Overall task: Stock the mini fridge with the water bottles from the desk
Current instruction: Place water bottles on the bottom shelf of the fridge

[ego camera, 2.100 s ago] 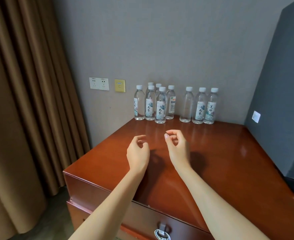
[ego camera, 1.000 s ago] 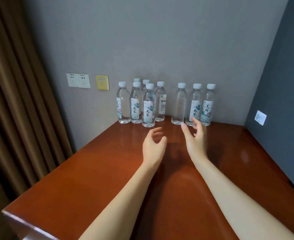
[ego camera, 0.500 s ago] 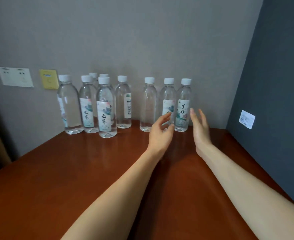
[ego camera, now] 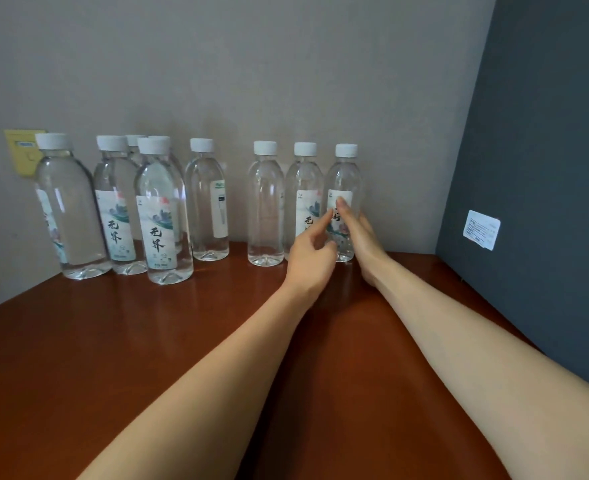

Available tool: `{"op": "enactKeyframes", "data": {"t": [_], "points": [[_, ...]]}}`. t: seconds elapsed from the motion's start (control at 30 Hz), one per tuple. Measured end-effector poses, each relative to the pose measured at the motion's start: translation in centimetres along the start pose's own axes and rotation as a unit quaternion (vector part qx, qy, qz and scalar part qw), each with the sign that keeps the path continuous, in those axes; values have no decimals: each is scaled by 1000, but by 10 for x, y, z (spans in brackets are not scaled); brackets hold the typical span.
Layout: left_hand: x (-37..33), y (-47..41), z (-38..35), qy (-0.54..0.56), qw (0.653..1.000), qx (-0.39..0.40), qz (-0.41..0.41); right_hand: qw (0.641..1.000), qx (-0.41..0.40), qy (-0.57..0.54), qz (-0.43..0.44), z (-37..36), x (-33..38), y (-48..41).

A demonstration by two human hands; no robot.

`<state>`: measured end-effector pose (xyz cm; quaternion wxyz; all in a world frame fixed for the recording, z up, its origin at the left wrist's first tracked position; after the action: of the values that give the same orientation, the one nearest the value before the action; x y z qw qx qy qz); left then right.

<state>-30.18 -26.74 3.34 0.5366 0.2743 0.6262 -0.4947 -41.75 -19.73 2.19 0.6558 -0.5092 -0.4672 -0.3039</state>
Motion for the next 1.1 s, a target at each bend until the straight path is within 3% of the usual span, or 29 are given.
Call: {"op": "enactKeyframes", "data": {"t": [0.13, 0.33, 0.57, 0.77, 1.1], "points": [[-2, 5, 2, 26, 1000, -6, 9, 1000, -22, 0, 1, 1, 4, 4], [-7, 17, 10, 24, 998, -52, 7, 993, 9, -115, -8, -7, 17, 22], [-12, 47, 19, 12, 995, -98, 26, 997, -13, -76, -28, -1, 28, 64], [-20, 83, 20, 64, 992, -97, 58, 996, -33, -79, -36, 0, 43, 109], [-55, 166, 25, 94, 991, -81, 42, 991, -29, -115, -58, -4, 75, 187]]}}
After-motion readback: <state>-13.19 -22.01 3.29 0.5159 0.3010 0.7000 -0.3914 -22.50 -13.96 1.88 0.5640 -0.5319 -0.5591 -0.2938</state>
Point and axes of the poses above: each hand's wrist, its own y-axis away from the middle knuckle, its own z-axis out of the back of the hand, x = y × z, the point moved 9 cm from there along -y, towards the middle knuckle, and after that the axes turned 7 degrees about z, right-handed, at the moved point
